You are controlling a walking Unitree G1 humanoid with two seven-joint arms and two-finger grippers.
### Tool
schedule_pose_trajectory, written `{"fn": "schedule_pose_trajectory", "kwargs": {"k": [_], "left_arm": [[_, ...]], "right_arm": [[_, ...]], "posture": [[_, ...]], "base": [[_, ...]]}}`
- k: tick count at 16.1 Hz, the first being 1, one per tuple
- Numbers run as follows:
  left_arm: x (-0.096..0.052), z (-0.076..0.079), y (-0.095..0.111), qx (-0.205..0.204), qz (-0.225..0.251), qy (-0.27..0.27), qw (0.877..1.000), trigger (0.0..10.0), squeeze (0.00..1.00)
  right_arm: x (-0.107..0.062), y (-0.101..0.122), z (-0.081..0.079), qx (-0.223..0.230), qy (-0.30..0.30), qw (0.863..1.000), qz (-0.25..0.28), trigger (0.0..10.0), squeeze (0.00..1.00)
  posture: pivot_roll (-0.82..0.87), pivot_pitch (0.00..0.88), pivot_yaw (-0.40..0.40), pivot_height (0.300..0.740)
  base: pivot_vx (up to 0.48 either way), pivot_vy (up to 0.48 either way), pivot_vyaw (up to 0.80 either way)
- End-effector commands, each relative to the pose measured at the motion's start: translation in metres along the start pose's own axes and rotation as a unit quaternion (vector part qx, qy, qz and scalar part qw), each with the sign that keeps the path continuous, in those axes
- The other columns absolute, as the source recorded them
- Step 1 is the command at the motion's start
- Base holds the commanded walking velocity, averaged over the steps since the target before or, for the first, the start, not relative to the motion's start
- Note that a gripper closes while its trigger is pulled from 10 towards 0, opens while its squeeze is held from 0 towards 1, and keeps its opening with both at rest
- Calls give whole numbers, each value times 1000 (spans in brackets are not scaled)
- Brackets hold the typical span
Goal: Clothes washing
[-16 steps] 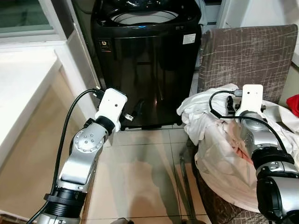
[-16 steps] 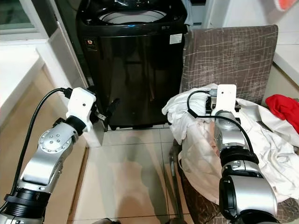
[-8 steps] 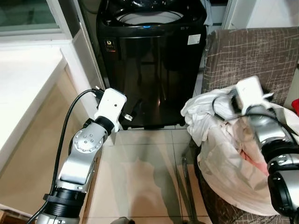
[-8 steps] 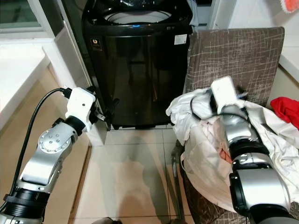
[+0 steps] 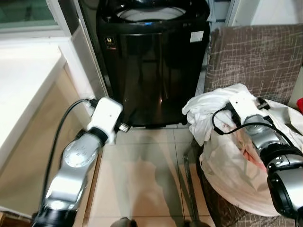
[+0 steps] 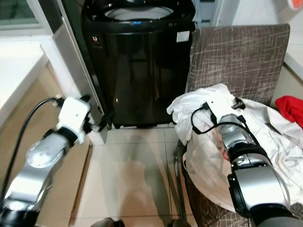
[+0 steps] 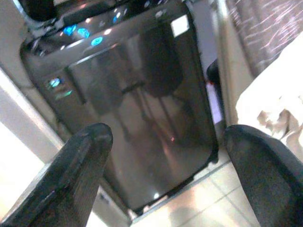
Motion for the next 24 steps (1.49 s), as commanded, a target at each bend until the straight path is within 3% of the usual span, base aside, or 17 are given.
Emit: {"fn": "schedule_pose_trajectory", "kwargs": {"k": [1,3,5,8,11,12,13,19,24], "left_arm": [[-3,-6,2,4,-2,7,1000,10000,0],[-16,-10,-2,9,-21,14,1000,10000,0],[-27,-14,-2,15,-32,18,999,10000,0],[-34,-18,-1,21,-40,20,999,10000,0],[-37,-20,1,24,-47,19,998,10000,0],[-36,-20,1,25,-47,19,998,10000,0],[-36,-21,1,26,-48,18,998,10000,0],[-29,-15,4,19,-43,9,999,10000,0],[-21,-10,4,13,-38,6,999,10000,0]], "right_arm": [[0,2,2,-5,-8,1000,4,10000,0],[-2,-8,-11,76,-2,997,-20,10000,0],[-6,-21,-32,211,31,975,-67,10000,0],[-11,-34,-48,249,46,962,-100,10000,0],[-17,-51,-60,376,48,914,-147,10000,0],[-17,-53,-58,398,37,904,-150,3647,0],[-16,-53,-55,401,30,904,-146,0,0],[-17,-59,-52,401,14,906,-135,0,0],[-16,-42,-60,411,32,906,-100,0,0]], "posture": [[31,116,71,740],[88,149,71,740],[112,162,76,740],[138,169,86,740],[144,172,92,740],[142,172,94,740],[138,172,97,740],[105,167,102,740],[74,157,96,740]], "base": [[0,0,0],[0,0,0],[0,0,0],[0,0,0],[0,0,0],[0,0,0],[0,0,0],[0,0,0],[0,0,0]]}}
Point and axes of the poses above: a point about 5 cm out from each wrist's last joint towards the gripper, its own x axis pointing out of the wrist towards the gripper, its own y axis along the axis of the wrist's last joint, z = x × y, the point moved 3 cm from there along x, pointing out of the wrist towards the gripper, and after that the axes turned 7 degrees about x, right-handed, at the moved point
